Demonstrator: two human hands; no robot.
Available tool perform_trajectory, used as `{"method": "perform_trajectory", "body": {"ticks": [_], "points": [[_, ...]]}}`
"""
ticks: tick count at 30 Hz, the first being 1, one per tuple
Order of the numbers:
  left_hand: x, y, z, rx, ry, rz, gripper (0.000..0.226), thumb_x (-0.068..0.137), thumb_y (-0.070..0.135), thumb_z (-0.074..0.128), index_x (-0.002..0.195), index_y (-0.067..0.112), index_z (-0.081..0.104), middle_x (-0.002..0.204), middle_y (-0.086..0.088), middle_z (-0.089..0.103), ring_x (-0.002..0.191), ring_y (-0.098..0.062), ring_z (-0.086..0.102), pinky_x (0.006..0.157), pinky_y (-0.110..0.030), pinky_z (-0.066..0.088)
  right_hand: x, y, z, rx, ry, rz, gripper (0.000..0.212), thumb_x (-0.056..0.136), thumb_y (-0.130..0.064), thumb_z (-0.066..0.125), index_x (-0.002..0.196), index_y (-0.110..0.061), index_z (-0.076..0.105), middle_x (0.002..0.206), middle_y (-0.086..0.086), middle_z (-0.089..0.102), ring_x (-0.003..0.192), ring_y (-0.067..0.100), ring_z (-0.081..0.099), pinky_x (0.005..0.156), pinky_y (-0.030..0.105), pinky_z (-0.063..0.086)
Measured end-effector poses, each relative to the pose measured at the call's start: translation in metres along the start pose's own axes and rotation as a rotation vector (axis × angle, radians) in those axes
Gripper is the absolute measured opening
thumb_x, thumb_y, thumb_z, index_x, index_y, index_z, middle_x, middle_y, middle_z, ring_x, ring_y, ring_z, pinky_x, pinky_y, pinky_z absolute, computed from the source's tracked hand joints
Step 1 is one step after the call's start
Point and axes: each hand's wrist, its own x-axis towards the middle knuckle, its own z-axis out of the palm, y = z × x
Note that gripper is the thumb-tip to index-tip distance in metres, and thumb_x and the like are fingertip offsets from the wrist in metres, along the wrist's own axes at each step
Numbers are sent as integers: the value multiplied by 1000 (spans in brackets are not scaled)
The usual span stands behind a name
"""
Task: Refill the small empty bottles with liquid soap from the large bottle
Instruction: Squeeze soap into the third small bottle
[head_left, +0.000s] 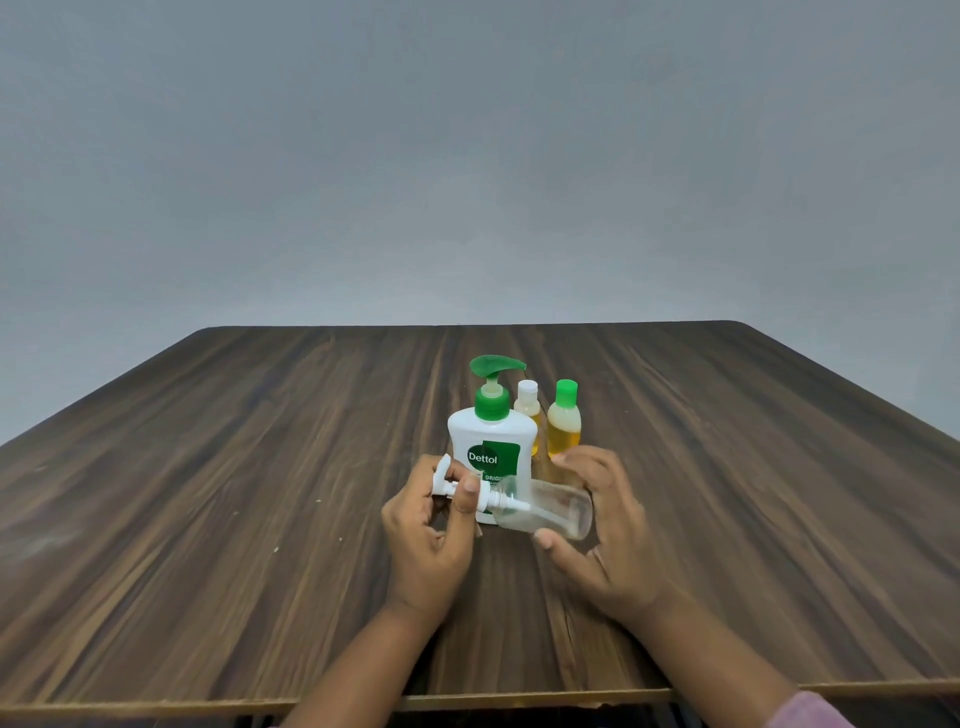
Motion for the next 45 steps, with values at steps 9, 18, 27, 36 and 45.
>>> {"method": "perform_trajectory", "body": {"ticks": [9,18,27,36,45], "points": [[2,-2,0,54,57,-18,33,92,50,51,76,22,53,61,2,57,49,-21,55,40,-39,42,1,6,-3,-197,-27,-81,46,81,-30,68,123,-13,58,113,-1,53,99,13,57,79,23,50],[7,0,0,-135,255,-159,26,89,33,50,76,11,50,54,6,55,41,-10,48,42,-24,40,0,10,-4,-275,85,-40,43,76,-26,65,116,-19,52,109,-2,44,92,13,50,70,23,46],[38,-49,-49,-25,530,-619,12,81,20,53,70,16,51,62,4,54,54,-12,48,60,-31,37,5,7,-6,-83,268,253,42,79,-34,63,115,-14,58,106,-7,48,95,0,53,78,7,40],[52,-89,-53,843,-224,-621,21,89,43,53,86,24,45,73,9,65,77,-9,54,74,-34,22,8,7,1,51,319,319,45,80,-39,63,118,-15,54,113,-8,55,102,4,56,79,8,42],[49,-89,-52,904,-248,-501,31,91,55,49,93,24,53,96,10,52,95,-15,50,78,-33,26,33,0,33,210,459,353,36,81,-37,64,109,-16,58,102,0,57,90,7,59,72,10,45]]}}
